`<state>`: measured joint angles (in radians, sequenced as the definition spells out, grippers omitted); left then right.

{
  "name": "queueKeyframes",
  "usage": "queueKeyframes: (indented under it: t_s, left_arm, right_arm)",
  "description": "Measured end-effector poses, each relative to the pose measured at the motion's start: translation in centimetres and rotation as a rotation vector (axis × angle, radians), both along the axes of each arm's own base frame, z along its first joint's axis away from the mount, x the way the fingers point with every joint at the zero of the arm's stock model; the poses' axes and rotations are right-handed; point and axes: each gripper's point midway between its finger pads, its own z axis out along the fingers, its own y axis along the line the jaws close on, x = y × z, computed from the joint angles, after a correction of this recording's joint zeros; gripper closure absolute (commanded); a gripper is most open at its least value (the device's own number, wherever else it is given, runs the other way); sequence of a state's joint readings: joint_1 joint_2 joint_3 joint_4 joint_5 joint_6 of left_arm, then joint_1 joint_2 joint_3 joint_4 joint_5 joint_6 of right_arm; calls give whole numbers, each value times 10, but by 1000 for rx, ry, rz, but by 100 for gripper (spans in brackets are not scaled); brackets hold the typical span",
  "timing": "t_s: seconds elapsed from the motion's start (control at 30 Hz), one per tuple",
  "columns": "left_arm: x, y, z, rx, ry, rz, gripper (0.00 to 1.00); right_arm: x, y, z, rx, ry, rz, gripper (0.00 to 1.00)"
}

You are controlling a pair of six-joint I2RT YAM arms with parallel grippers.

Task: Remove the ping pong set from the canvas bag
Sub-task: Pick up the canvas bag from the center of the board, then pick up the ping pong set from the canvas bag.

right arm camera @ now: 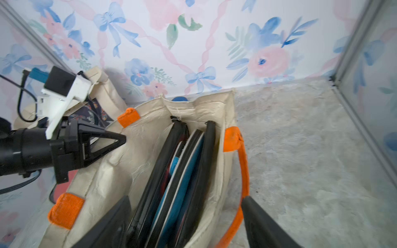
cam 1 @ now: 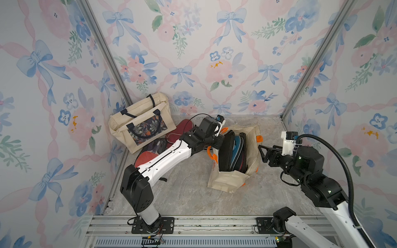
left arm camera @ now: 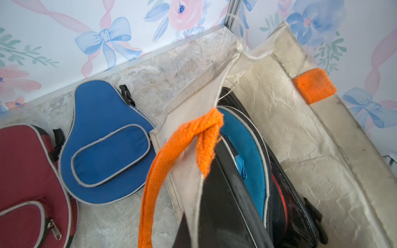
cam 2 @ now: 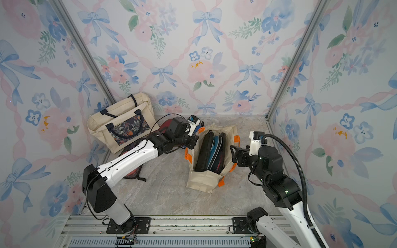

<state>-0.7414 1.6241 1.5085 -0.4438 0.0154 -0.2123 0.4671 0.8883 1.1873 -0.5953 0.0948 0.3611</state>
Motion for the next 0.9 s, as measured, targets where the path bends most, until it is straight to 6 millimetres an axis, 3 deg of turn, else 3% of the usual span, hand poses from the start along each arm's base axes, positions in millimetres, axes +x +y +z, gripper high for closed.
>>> queueKeyframes:
  t_s: [0.17, 0.3, 0.63, 0.9]
  left_arm:
    - [-10, 15, -4, 19, -12, 25, 100]
    - [-20, 22, -6, 35, -83, 55, 100]
    - [-60, 13, -2, 57, -295, 45, 100]
    - [-64, 10, 0, 95, -373, 41, 100]
  right_arm:
    - [-2, 54, -18, -11, 50, 128, 21]
    - [5, 78, -42, -14, 114, 155, 21]
    - [22, 95, -67, 20, 191, 128, 25]
    - [30, 107, -95, 10, 263, 126, 31]
